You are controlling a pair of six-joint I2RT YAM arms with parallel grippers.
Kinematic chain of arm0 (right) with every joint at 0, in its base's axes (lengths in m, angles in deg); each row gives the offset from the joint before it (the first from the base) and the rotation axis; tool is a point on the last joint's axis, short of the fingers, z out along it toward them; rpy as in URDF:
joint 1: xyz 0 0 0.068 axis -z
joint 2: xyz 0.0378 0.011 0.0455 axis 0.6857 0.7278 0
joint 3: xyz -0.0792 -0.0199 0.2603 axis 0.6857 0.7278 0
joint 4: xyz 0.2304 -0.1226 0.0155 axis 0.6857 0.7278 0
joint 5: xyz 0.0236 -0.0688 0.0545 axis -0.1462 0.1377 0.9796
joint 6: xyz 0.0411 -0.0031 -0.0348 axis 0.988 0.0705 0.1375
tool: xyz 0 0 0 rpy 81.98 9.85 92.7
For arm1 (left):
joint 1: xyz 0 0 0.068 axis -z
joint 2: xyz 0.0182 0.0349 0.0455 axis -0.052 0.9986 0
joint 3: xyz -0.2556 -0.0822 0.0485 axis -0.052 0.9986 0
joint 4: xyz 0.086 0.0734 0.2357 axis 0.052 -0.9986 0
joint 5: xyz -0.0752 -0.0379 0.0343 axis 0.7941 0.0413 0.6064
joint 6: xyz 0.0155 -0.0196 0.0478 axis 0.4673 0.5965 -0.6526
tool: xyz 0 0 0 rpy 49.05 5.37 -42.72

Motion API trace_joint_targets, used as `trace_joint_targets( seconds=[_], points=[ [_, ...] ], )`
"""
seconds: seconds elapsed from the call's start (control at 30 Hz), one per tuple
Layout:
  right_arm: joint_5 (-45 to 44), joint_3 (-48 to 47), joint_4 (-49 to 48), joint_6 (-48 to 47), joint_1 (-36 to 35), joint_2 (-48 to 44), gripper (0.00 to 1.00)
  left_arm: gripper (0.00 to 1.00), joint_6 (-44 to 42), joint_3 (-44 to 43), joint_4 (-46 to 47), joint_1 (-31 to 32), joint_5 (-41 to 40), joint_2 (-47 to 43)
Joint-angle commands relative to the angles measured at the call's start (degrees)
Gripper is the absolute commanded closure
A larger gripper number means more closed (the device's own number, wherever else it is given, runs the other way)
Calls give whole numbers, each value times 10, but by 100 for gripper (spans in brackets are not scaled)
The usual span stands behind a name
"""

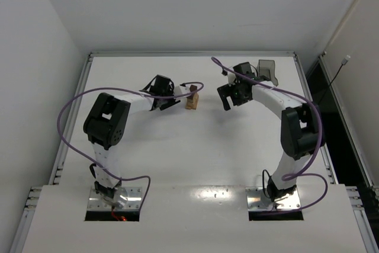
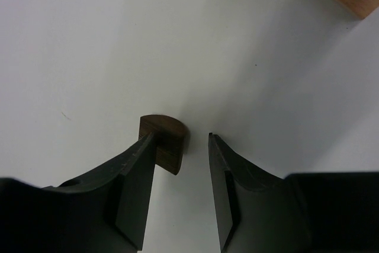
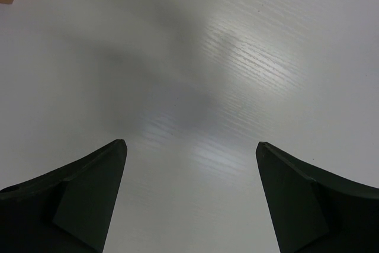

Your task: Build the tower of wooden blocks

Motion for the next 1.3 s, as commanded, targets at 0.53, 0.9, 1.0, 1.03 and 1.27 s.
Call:
trace_joint_targets(
  seconds=[0.53, 0.9, 1.0, 1.03, 1.27],
  points=[
    [10, -37, 2, -2, 11, 17, 12, 66, -1, -39, -6, -29, -1, 19],
    [10, -37, 2, -2, 11, 17, 12, 100, 4, -39, -12, -34, -1, 24],
    [10, -37, 2, -2, 11, 17, 12, 100, 14, -39, -17, -39, -1, 16],
    [10, -37, 2, -2, 11, 17, 12, 100, 22, -39, -24, -39, 6, 8],
    [10, -37, 2, -2, 5, -3, 12, 100, 147, -106, -130, -52, 69, -65]
  ],
)
